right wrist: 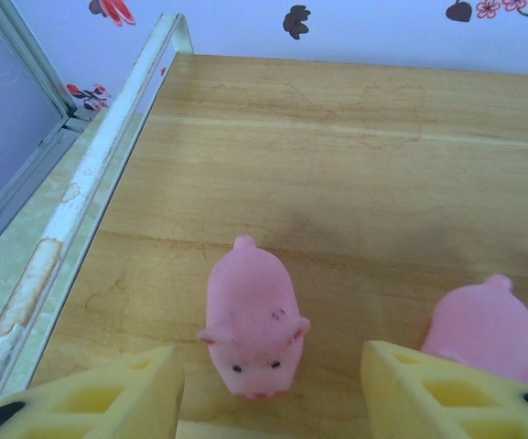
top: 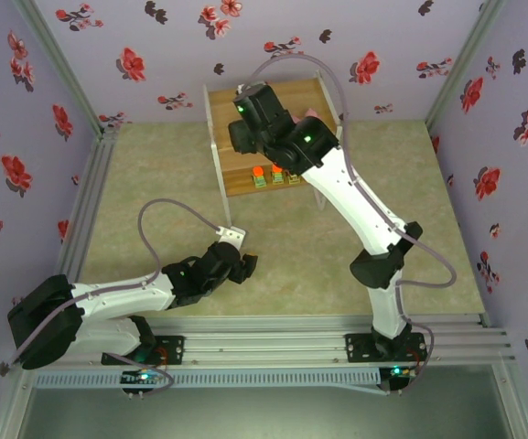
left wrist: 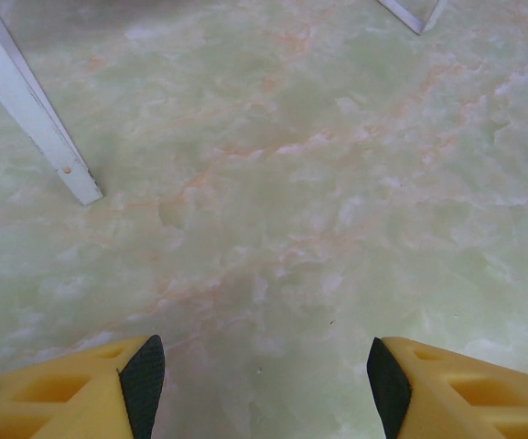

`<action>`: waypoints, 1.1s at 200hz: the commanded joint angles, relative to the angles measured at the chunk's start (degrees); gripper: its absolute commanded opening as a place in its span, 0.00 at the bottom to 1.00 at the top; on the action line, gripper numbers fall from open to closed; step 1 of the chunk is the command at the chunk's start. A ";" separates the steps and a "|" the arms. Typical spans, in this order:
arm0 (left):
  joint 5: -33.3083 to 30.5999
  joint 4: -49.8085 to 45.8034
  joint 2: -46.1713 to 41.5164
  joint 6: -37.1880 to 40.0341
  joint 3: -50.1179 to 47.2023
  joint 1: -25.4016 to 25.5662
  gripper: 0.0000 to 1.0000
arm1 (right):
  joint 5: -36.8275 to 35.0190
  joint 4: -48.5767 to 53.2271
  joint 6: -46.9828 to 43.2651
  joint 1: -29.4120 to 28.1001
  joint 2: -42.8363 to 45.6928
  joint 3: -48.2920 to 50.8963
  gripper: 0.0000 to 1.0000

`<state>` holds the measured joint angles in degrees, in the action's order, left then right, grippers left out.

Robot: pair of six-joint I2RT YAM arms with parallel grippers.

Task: Place and organize the plastic toys onto the shelf

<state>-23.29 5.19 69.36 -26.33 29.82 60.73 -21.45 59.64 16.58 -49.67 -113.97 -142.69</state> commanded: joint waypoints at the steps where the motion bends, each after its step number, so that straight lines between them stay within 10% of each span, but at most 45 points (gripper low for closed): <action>1: 0.35 0.22 -0.43 1.67 1.90 -0.26 0.65 | -2.10 -0.28 -1.25 -0.50 4.30 2.11 0.56; 220: -3.65 -11.35 -9.72 7.82 9.03 -1.13 0.72 | -3.83 -17.30 -0.67 -0.70 32.74 48.24 0.77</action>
<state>-25.08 -4.29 61.32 -20.49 37.06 60.53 -24.75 46.37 16.45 -50.00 -84.09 -98.10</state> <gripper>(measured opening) 0.701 0.757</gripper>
